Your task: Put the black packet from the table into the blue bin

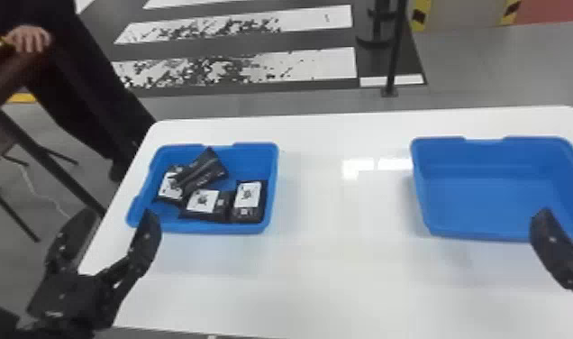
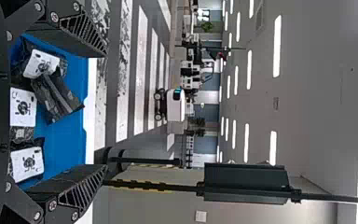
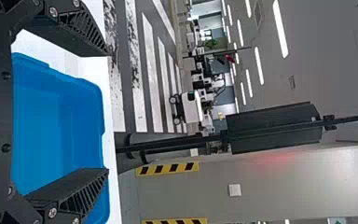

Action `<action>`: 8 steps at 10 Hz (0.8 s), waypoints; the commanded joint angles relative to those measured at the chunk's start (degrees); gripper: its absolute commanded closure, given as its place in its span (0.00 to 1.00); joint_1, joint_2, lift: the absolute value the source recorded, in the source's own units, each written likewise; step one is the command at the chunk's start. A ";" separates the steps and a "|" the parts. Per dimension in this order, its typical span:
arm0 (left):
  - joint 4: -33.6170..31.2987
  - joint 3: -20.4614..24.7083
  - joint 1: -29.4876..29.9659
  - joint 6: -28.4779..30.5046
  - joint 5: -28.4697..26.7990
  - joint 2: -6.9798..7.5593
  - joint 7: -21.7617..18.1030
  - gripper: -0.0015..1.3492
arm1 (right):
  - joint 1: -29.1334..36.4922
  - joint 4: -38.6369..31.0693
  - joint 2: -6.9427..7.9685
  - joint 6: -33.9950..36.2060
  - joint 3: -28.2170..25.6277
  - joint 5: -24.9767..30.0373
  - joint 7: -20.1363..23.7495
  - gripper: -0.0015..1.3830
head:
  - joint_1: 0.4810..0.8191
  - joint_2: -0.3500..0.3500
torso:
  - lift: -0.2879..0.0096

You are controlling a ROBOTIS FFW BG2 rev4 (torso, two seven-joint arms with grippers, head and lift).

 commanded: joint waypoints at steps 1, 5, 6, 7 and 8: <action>0.00 -1.21 -0.02 0.64 0.72 -0.24 0.00 0.14 | 0.00 0.00 0.05 0.00 0.00 0.00 0.00 0.10 | 0.63 0.72 | 0.60; 0.00 -1.55 -0.16 1.06 0.95 -0.09 0.00 0.14 | 0.00 0.14 0.05 0.00 0.00 0.00 0.00 0.10 | 0.63 0.68 | 0.60; 0.00 -1.55 -0.16 1.34 1.07 -0.09 0.00 0.14 | 0.00 0.14 0.05 0.00 0.11 0.00 0.00 0.10 | 0.63 0.68 | 0.60; 0.00 -1.55 -0.16 1.48 1.07 -0.09 0.00 0.14 | 0.00 0.14 0.05 0.00 0.11 0.11 0.00 0.10 | 0.63 0.68 | 0.60; 0.00 -1.55 -0.16 1.48 1.07 -0.09 0.00 0.14 | 0.00 0.14 0.05 0.00 0.11 0.11 0.00 0.10 | 0.63 0.68 | 0.60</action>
